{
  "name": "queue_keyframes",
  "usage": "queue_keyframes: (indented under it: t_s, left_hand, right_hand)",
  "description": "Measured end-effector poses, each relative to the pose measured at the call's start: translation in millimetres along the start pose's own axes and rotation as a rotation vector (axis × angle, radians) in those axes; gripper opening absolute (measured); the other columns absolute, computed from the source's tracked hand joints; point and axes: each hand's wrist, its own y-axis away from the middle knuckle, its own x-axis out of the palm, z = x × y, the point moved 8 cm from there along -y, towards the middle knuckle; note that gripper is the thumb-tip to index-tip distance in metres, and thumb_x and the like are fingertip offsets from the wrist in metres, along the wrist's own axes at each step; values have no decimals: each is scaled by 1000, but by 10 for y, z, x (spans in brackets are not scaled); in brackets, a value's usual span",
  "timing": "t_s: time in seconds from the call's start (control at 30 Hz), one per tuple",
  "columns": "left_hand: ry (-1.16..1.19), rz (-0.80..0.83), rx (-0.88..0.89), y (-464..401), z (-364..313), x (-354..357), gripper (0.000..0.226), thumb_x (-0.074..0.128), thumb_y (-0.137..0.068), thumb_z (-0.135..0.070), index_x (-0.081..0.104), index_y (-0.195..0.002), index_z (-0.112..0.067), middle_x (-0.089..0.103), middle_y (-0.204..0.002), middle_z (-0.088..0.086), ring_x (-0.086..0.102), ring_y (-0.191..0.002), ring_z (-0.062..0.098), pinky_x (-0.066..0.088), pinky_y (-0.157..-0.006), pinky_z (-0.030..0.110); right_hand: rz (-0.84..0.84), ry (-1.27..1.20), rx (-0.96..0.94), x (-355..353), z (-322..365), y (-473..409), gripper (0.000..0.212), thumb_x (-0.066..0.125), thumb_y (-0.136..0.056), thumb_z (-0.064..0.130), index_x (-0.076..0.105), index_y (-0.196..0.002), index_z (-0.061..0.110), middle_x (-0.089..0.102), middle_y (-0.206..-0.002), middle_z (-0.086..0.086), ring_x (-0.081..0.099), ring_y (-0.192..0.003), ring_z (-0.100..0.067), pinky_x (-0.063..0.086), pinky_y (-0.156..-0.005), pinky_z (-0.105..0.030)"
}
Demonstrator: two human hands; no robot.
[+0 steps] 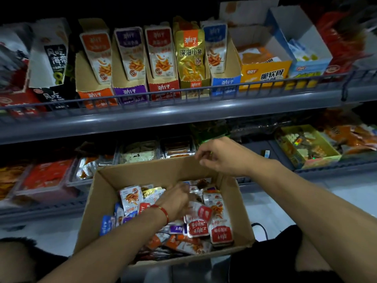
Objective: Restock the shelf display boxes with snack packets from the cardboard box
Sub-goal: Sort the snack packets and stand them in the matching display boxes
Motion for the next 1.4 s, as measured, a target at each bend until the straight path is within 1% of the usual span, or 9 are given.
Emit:
queue_keyframes:
  t_s: [0.1,0.23,0.4,0.53,0.77,0.9,1.13,1.3,1.4]
  left_hand:
    - [468,21,-239,167,329,-197,30,73,-88,-43,70,-111,-22,70,-111,0,66,-101,19,54,-84,34]
    - [1034,-52,-359,421,507,-612,19,79,-85,-26,72,-100,-16,78,-94,2,74,-77,13,62,-73,32]
    - [1241,-153,-312,695,465,-1159,26,80,-83,-15,72,-107,-8,78,-95,8,75,-80,22,60,-62,27]
    - [1481,-291,-347,905,588,-1377,31,80,-78,-10,71,-107,-3,77,-94,16,76,-80,25,60,-58,29]
    - [1888,-580,-275,1030,744,-1706,43,77,-70,-15,70,-108,4,76,-102,19,74,-95,24,60,-81,28]
    - [1961,-689,-197,1118,876,-1918,51,76,-71,-14,65,-118,3,75,-108,17,72,-101,23,58,-92,30]
    - [2055,-724,-97,1273,1093,-2144,43,70,-80,-15,62,-121,-7,75,-105,14,71,-86,21,59,-69,27]
    - [2023,-826,-199,1409,1419,-2173,39,68,-80,-16,64,-118,-9,75,-100,12,69,-85,23,55,-78,33]
    - [1985,-830,-221,1426,1438,-2163,24,58,-93,-10,63,-116,-8,73,-96,12,67,-81,23,53,-74,33]
  right_hand:
    - [61,-5,23,51,-26,8,21,66,-97,30,70,-117,26,72,-106,9,65,-92,-5,58,-84,-32]
    - [85,-108,63,87,5,-4,35,68,-95,45,66,-123,25,73,-109,10,66,-93,-1,54,-74,-17]
    - [-50,-493,161,-66,55,-41,10,71,-94,28,71,-98,18,76,-94,3,73,-90,-8,61,-86,-39]
    - [-121,-702,256,-192,64,34,12,70,-94,27,73,-94,15,79,-89,0,76,-89,-14,60,-90,-46]
    - [-292,-1094,402,-300,183,49,24,71,-91,24,76,-105,4,78,-98,-14,75,-99,-32,57,-94,-47]
    - [-354,-1010,378,-614,358,-138,21,71,-92,22,74,-101,4,78,-95,-13,74,-94,-32,56,-91,-46]
    - [-528,-415,46,-1825,881,-630,3,69,-95,22,69,-94,19,72,-87,6,69,-78,4,57,-70,-18]
    - [-650,-123,5,-2565,882,-1026,19,61,-99,37,66,-113,24,69,-116,2,65,-109,-9,56,-93,-35]
    - [-653,33,58,-2707,880,-1237,30,59,-101,31,63,-128,18,64,-133,-4,57,-119,-12,48,-97,-30]
